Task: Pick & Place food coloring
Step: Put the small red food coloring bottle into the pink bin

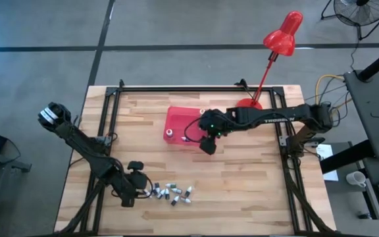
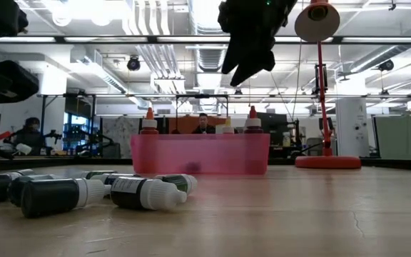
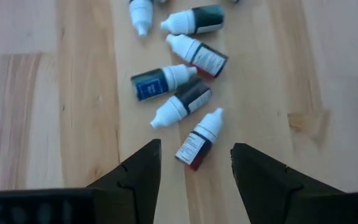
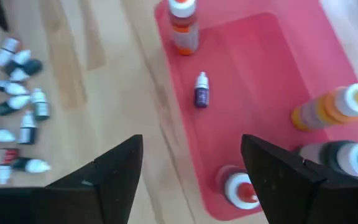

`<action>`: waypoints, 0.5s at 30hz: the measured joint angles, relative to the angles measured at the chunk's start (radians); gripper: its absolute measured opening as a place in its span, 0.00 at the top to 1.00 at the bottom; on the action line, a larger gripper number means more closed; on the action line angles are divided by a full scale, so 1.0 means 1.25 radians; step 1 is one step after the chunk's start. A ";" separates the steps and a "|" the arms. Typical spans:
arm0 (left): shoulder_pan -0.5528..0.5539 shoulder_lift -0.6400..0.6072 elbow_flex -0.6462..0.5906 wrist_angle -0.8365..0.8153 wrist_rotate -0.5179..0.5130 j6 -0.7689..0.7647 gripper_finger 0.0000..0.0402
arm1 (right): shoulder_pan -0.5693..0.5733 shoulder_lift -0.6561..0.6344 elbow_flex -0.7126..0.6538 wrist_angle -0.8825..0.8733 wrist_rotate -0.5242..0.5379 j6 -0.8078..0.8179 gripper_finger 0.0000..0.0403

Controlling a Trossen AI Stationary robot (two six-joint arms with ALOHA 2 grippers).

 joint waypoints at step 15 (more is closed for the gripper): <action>0.001 0.160 0.005 0.066 0.024 0.130 0.59 | 0.015 0.000 -0.004 -0.001 0.017 -0.002 0.35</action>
